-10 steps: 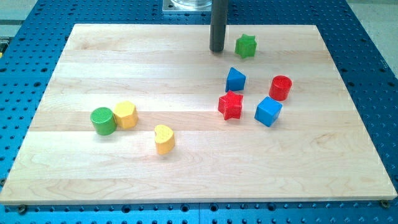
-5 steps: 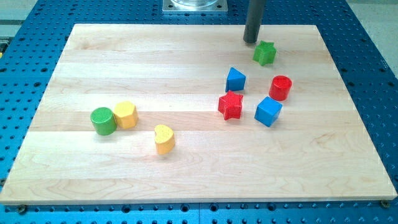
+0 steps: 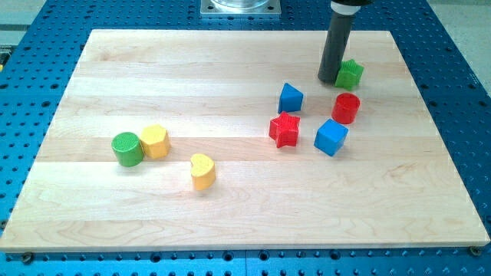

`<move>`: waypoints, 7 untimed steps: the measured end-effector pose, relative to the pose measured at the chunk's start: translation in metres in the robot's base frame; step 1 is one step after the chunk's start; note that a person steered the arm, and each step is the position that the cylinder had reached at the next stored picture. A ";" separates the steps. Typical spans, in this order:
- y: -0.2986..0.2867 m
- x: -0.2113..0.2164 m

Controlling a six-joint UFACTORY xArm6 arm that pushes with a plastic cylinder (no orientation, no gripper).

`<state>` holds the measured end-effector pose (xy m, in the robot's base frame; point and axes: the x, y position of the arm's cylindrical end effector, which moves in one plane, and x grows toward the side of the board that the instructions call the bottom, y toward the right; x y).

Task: Place the green star above the red circle

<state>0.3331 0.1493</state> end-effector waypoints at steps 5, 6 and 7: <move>-0.095 0.034; -0.107 0.031; -0.156 0.031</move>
